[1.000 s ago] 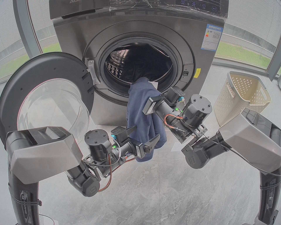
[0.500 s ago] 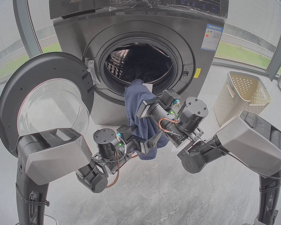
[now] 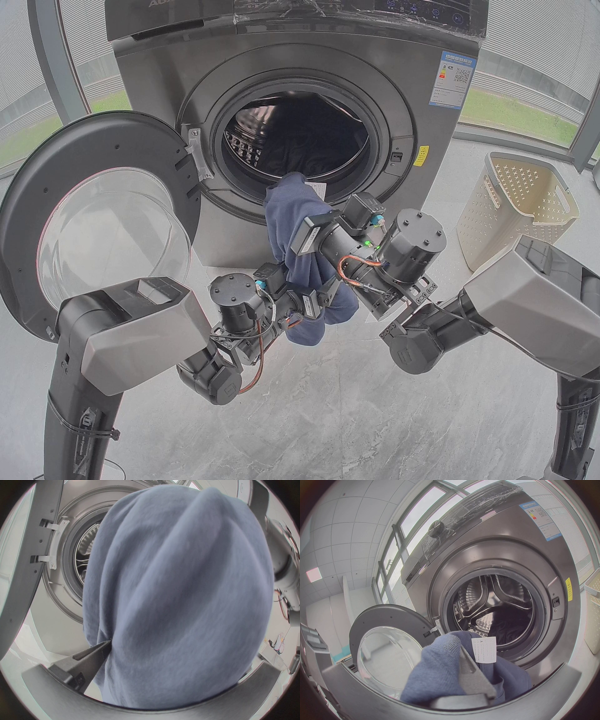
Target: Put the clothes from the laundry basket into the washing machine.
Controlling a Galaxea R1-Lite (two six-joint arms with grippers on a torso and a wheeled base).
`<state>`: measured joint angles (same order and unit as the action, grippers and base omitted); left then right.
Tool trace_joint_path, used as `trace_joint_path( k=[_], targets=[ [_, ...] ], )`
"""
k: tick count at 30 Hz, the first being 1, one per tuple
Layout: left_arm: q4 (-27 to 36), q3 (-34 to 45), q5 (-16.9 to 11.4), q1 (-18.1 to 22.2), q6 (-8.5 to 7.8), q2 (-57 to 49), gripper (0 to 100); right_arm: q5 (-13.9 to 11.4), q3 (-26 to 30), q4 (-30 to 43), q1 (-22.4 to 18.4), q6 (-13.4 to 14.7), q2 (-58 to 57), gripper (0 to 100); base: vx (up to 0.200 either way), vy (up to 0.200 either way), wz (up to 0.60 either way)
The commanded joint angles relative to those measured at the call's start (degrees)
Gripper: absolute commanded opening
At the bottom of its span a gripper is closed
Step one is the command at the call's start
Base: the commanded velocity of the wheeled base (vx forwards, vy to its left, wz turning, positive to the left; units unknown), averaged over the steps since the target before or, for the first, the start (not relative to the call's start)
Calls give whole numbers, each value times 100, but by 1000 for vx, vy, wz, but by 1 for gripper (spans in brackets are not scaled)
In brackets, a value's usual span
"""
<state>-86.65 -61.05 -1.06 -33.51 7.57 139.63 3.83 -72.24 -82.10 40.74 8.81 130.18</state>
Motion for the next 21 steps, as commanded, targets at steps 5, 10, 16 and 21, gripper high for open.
trace_joint_path(
  k=[5,10,16,21],
  targets=[
    [-27,-232,80,90,-1,293,100,4,52,1,13,15,-116,0,0,0,0],
    [-54,-267,88,99,-1,328,100,4,123,1,48,15,-178,0,0,0,0],
    [-142,-416,212,90,16,337,0,4,149,-25,48,24,-204,0,0,0,0],
    [-177,-566,291,213,113,249,0,4,369,-87,-31,41,-397,0,0,0,0]
  ],
)
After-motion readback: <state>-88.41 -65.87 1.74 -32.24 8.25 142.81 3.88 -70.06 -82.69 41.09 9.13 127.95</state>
